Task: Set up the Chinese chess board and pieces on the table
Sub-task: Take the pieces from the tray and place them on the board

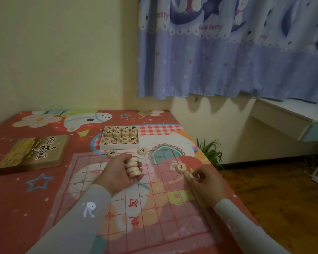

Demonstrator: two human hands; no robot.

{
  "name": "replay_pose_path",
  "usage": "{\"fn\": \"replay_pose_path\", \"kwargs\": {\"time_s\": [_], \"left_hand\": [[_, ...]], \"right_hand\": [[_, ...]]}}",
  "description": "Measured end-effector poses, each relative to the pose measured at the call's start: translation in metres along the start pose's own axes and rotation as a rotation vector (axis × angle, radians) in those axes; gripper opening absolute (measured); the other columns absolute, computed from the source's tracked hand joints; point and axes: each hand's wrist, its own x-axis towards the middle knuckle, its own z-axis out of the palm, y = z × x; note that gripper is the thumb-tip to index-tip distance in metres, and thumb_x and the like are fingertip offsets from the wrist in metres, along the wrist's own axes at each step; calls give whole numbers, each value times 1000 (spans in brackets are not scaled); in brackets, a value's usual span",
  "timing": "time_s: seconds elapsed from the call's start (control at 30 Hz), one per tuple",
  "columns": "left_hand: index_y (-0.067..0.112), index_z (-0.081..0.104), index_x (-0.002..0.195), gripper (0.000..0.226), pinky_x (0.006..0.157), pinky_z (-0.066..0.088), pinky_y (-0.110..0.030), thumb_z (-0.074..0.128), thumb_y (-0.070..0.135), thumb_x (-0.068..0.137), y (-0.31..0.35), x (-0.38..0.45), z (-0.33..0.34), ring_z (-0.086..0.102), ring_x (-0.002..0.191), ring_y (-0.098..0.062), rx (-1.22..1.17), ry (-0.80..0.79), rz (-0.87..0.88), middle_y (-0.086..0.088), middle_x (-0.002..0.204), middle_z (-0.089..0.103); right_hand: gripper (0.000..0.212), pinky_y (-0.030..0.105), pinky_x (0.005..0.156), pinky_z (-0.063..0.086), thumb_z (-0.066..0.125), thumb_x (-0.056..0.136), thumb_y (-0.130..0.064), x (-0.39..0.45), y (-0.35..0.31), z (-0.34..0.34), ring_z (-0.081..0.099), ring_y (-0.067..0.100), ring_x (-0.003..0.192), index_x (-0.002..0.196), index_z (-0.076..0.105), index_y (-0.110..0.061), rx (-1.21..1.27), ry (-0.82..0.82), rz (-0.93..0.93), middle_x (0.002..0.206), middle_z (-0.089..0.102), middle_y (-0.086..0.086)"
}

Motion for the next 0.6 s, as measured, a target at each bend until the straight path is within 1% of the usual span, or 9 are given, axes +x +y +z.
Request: {"fn": "replay_pose_path", "kwargs": {"time_s": [0.07, 0.2, 0.27, 0.33, 0.4, 0.47, 0.53, 0.57, 0.6], "left_hand": [[-1, 56, 84, 30, 58, 51, -29, 45, 25, 91, -1, 2, 0, 40, 65, -19, 0, -5, -8, -1, 66, 31], [2, 54, 83, 24, 57, 51, -28, 46, 23, 91, -2, 2, -1, 31, 63, -16, -18, -29, -20, 2, 64, 22], [3, 53, 81, 22, 54, 50, -26, 47, 22, 90, -3, 2, -2, 25, 62, -14, -33, -42, -35, 4, 61, 18], [5, 52, 81, 15, 58, 52, -27, 52, 20, 85, -4, 1, -4, 22, 64, -14, -8, -75, -52, 4, 66, 15], [11, 49, 81, 16, 64, 53, -30, 60, 21, 74, -3, 0, -5, 24, 66, -15, 46, -125, -65, 3, 74, 17], [15, 48, 81, 19, 65, 52, -30, 63, 22, 71, -1, -2, -5, 23, 67, -15, 73, -155, -65, 2, 76, 19], [14, 48, 82, 15, 65, 51, -30, 60, 21, 79, -1, -5, -3, 16, 67, -13, 108, -184, -49, 3, 74, 17], [12, 49, 85, 13, 65, 51, -30, 59, 20, 86, -2, -8, -2, 20, 62, -12, 151, -186, -20, 5, 67, 21], [7, 52, 90, 12, 65, 51, -32, 58, 18, 90, -3, -9, 0, 29, 54, -10, 207, -171, 27, 5, 61, 31]], "right_hand": [[15, 15, 61, 45, 68, 84, -40, 1, 1, 5, 55, -4, 78, 93, 64, -29, -17, -18, 1, 92, 64, -13], [14, 19, 60, 46, 69, 83, -39, 5, -7, 14, 56, 0, 79, 90, 64, -27, 3, -36, -11, 90, 63, -11], [14, 24, 66, 52, 68, 83, -40, 8, -4, 19, 58, 5, 80, 90, 63, -29, -49, -64, -9, 94, 64, -7], [16, 28, 73, 54, 68, 82, -42, 10, -2, 21, 58, 8, 83, 91, 63, -30, -90, -91, -3, 99, 62, -6], [19, 29, 76, 52, 68, 81, -42, 11, -4, 20, 56, 11, 88, 94, 64, -28, -63, -68, -11, 104, 57, -6], [20, 27, 75, 46, 66, 83, -43, 12, -12, 17, 54, 10, 90, 93, 65, -26, -8, -10, -44, 103, 54, -7], [14, 26, 71, 47, 64, 85, -41, 14, -24, 17, 56, 8, 87, 85, 64, -26, 85, 25, -100, 96, 59, -8], [12, 29, 71, 51, 64, 86, -38, 16, -32, 19, 58, 7, 85, 82, 63, -27, 139, 17, -125, 91, 61, -9], [10, 32, 71, 54, 63, 86, -36, 17, -41, 21, 60, 7, 82, 80, 64, -27, 185, -8, -144, 87, 64, -10]]}}
